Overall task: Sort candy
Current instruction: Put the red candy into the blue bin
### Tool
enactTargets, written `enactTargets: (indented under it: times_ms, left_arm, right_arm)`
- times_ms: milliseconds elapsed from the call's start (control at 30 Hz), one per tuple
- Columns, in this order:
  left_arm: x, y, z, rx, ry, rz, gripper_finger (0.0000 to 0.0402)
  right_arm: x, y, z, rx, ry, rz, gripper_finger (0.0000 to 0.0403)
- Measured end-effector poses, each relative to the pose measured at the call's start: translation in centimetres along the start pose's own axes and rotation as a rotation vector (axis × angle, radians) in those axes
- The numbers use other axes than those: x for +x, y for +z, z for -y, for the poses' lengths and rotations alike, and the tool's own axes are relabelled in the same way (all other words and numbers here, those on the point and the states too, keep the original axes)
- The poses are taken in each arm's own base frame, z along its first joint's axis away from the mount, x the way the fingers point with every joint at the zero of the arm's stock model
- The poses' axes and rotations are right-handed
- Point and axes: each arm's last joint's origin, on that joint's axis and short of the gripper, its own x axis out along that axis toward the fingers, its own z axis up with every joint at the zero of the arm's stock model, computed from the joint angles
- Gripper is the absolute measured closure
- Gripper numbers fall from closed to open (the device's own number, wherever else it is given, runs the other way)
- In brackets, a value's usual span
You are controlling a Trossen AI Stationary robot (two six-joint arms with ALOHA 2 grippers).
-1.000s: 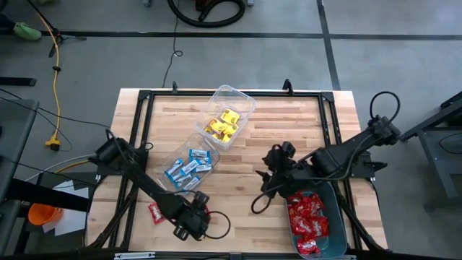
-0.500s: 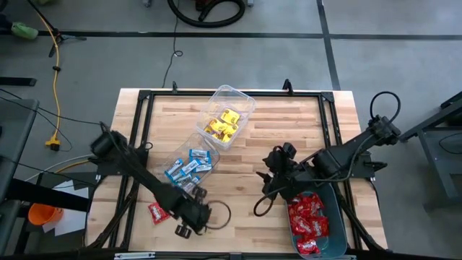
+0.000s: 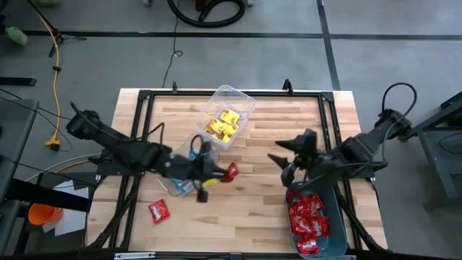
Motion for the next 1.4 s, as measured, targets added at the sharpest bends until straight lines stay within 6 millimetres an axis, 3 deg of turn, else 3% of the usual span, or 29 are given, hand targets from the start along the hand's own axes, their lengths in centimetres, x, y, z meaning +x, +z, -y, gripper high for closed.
enactTargets:
  times_ms: [200, 433, 733, 1100, 1233, 1400]
  left_arm:
    - [5.6, 0.0, -0.8, 0.013, -0.027, 0.123, 0.0401]
    - [14.1, -1.9, 1.1, -0.010, -0.136, 0.207, 0.0401]
    - [22.0, -0.2, 2.6, 0.063, -0.185, 0.305, 0.0401]
    - [28.7, -1.3, 3.2, 0.057, -0.196, 0.335, 0.0387]
    - [29.7, -2.2, 3.5, 0.010, -0.204, 0.314, 0.0377]
    - [29.5, -1.8, 3.4, 0.004, -0.194, 0.323, 0.0349]
  right_arm:
    - [-1.6, 1.3, 0.8, 0.036, -0.024, 0.126, 0.0171]
    - [-1.7, 1.5, 1.0, 0.024, -0.036, 0.140, 0.0171]
    - [-1.5, 1.6, 1.2, 0.032, -0.055, 0.149, 0.0171]
    - [-0.8, 2.0, 1.7, 0.051, -0.092, 0.156, 0.0171]
    - [-0.7, 2.1, 1.8, 0.054, -0.098, 0.155, 0.0171]
    - [-0.7, 2.1, 1.8, 0.054, -0.095, 0.153, 0.0171]
